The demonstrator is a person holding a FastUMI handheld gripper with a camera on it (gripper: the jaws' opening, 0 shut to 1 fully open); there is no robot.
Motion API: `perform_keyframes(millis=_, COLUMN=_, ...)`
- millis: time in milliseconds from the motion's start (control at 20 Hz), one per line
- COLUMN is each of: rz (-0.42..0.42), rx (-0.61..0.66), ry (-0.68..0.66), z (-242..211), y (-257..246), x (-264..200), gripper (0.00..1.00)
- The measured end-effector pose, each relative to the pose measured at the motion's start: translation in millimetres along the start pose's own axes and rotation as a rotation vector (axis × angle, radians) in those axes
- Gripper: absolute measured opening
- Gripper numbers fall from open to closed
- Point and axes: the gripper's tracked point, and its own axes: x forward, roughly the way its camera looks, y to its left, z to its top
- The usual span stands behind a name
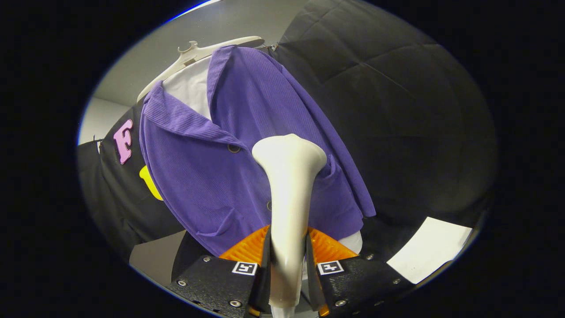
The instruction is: Iron the clothes twice with a garment steamer, once on the left side and once on the right side.
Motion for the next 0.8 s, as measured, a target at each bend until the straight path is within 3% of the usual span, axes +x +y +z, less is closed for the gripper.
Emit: perform_keyframes(millis=800, rz=-0.096, rx=0.065, ry=0.246, z=-142.9, y=-39.8, x=18.5, gripper=0.35)
